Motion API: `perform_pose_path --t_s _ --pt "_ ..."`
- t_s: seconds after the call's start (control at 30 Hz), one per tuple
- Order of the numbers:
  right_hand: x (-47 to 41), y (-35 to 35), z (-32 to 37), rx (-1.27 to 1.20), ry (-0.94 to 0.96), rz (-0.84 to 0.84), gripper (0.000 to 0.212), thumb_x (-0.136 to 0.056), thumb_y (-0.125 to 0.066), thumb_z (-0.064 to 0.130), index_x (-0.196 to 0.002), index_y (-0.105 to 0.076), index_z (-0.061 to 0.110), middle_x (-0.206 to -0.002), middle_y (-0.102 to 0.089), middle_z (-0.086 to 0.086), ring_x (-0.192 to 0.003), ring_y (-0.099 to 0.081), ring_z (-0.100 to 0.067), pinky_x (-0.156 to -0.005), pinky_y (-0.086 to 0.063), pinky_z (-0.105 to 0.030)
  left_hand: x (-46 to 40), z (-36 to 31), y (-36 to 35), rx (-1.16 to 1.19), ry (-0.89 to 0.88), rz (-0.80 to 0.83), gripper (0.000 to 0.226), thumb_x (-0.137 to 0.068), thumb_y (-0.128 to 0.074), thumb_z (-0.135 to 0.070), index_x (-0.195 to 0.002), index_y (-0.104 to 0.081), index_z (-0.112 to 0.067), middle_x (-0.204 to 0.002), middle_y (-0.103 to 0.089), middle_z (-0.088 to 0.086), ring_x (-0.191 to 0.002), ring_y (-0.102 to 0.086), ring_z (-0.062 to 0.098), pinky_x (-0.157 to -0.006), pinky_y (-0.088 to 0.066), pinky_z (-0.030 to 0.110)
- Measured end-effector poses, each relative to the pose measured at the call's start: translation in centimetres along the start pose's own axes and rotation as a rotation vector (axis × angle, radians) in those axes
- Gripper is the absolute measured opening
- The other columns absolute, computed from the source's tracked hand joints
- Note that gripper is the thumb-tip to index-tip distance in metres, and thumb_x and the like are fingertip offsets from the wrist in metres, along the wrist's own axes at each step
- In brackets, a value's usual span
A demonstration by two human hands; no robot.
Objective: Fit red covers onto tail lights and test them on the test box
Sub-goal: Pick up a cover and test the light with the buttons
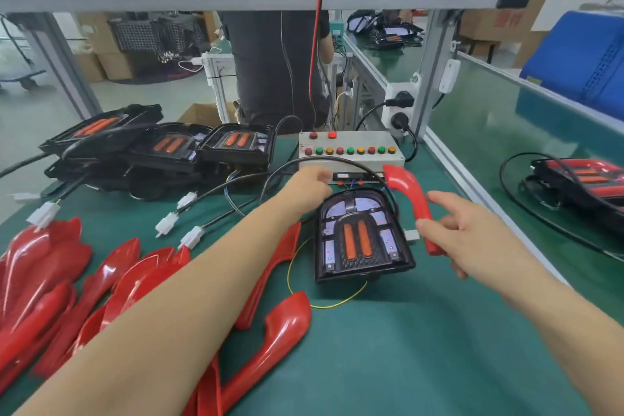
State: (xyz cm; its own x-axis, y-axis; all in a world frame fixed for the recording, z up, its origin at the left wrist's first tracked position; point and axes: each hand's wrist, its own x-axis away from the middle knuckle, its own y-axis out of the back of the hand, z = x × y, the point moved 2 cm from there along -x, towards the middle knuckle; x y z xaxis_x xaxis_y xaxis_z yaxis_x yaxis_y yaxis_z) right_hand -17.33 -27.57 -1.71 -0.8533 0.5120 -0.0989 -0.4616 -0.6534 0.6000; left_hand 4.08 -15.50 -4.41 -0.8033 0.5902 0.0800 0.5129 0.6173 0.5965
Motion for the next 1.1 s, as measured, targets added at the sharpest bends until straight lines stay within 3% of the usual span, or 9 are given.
perform_pose_path --t_s 0.2,0.37,0.53,0.67,0.77,0.83,0.9,1.0,1.1 --pt "0.7 -1.0 0.7 0.276 0.067 0.051 0.018 -0.091 -0.056 0.023 -0.105 -0.063 0.014 -0.057 -0.062 -0.004 -0.045 -0.047 -0.008 -0.044 -0.035 -0.023 -0.9 0.6 -1.5 -0.315 0.031 0.064 0.051 -0.085 -0.051 0.002 -0.134 -0.051 -0.01 -0.137 -0.052 0.01 -0.126 -0.049 0.026 -0.104 -0.04 0.032" --pt "0.8 -2.2 2.2 0.465 0.1 0.092 0.02 -0.094 -0.048 0.031 -0.087 -0.056 0.014 -0.065 -0.055 -0.001 -0.062 -0.051 -0.024 -0.054 -0.038 -0.032 -0.4 -0.4 -1.5 -0.461 -0.016 0.025 0.03 -0.077 -0.05 0.001 -0.099 -0.07 -0.006 -0.095 -0.068 0.014 -0.091 -0.061 0.03 -0.068 -0.043 0.026" --pt "0.9 -2.2 1.7 0.457 0.156 0.067 0.015 -0.095 -0.049 0.028 -0.095 -0.059 0.017 -0.061 -0.056 0.004 -0.052 -0.049 -0.008 -0.047 -0.034 -0.02 0.6 -0.8 -1.2 -0.128 -0.01 -0.019 0.019 -0.083 -0.043 0.001 -0.077 -0.061 -0.002 -0.07 -0.051 0.011 -0.069 -0.045 0.024 -0.059 -0.033 0.027" --pt "1.9 -2.1 0.7 0.363 0.189 0.046 0.024 -0.096 -0.051 0.035 -0.117 -0.059 0.026 -0.065 -0.063 0.005 -0.055 -0.054 -0.007 -0.054 -0.043 -0.021 2.3 -0.6 -0.9 0.387 0.213 0.027 0.029 -0.087 -0.042 -0.004 -0.061 -0.041 -0.016 -0.061 -0.043 0.001 -0.054 -0.043 0.019 -0.048 -0.035 0.023" --pt "2.5 -2.3 0.6 0.364 0.246 0.019 0.037 -0.096 -0.053 0.035 -0.132 -0.052 0.031 -0.079 -0.069 0.002 -0.07 -0.061 -0.017 -0.069 -0.05 -0.034 3.2 -0.7 -0.9 0.729 0.286 0.157 0.022 -0.087 -0.055 -0.024 -0.073 -0.066 -0.011 -0.067 -0.068 0.006 -0.055 -0.063 0.02 -0.057 -0.054 0.023" --pt "2.5 -2.3 0.5 0.341 0.27 0.017 0.046 -0.095 -0.054 0.036 -0.141 -0.045 0.032 -0.091 -0.071 0.004 -0.079 -0.062 -0.017 -0.075 -0.049 -0.032 3.3 -0.6 -0.8 0.724 0.25 0.176 0.035 -0.08 -0.07 -0.038 -0.1 -0.072 -0.009 -0.092 -0.074 0.011 -0.082 -0.069 0.027 -0.085 -0.056 0.038" --pt "2.6 -2.6 0.6 0.329 0.278 0.056 0.052 -0.096 -0.053 0.039 -0.145 -0.041 0.029 -0.093 -0.068 0.006 -0.079 -0.057 -0.015 -0.075 -0.046 -0.029 3.4 -0.5 -0.8 0.697 0.238 0.146 0.044 -0.072 -0.078 -0.039 -0.104 -0.072 -0.009 -0.097 -0.073 0.013 -0.092 -0.069 0.029 -0.093 -0.052 0.043" --pt "2.9 -3.2 0.6 0.41 0.282 0.044 0.053 -0.097 -0.048 0.043 -0.146 -0.038 0.028 -0.094 -0.066 0.005 -0.081 -0.056 -0.018 -0.073 -0.043 -0.031 3.3 -0.3 -0.8 0.658 0.188 0.13 0.03 -0.069 -0.082 -0.033 -0.091 -0.075 -0.014 -0.094 -0.074 0.01 -0.09 -0.07 0.027 -0.089 -0.054 0.04" --pt "2.9 -2.7 0.4 0.621 0.247 -0.052 0.051 -0.097 -0.043 0.047 -0.146 -0.034 0.037 -0.109 -0.065 0.01 -0.095 -0.058 -0.019 -0.071 -0.041 -0.032 3.3 -0.2 -0.5 0.671 0.138 0.14 0.015 -0.071 -0.081 -0.026 -0.08 -0.077 -0.015 -0.088 -0.075 0.01 -0.077 -0.072 0.024 -0.069 -0.058 0.031"
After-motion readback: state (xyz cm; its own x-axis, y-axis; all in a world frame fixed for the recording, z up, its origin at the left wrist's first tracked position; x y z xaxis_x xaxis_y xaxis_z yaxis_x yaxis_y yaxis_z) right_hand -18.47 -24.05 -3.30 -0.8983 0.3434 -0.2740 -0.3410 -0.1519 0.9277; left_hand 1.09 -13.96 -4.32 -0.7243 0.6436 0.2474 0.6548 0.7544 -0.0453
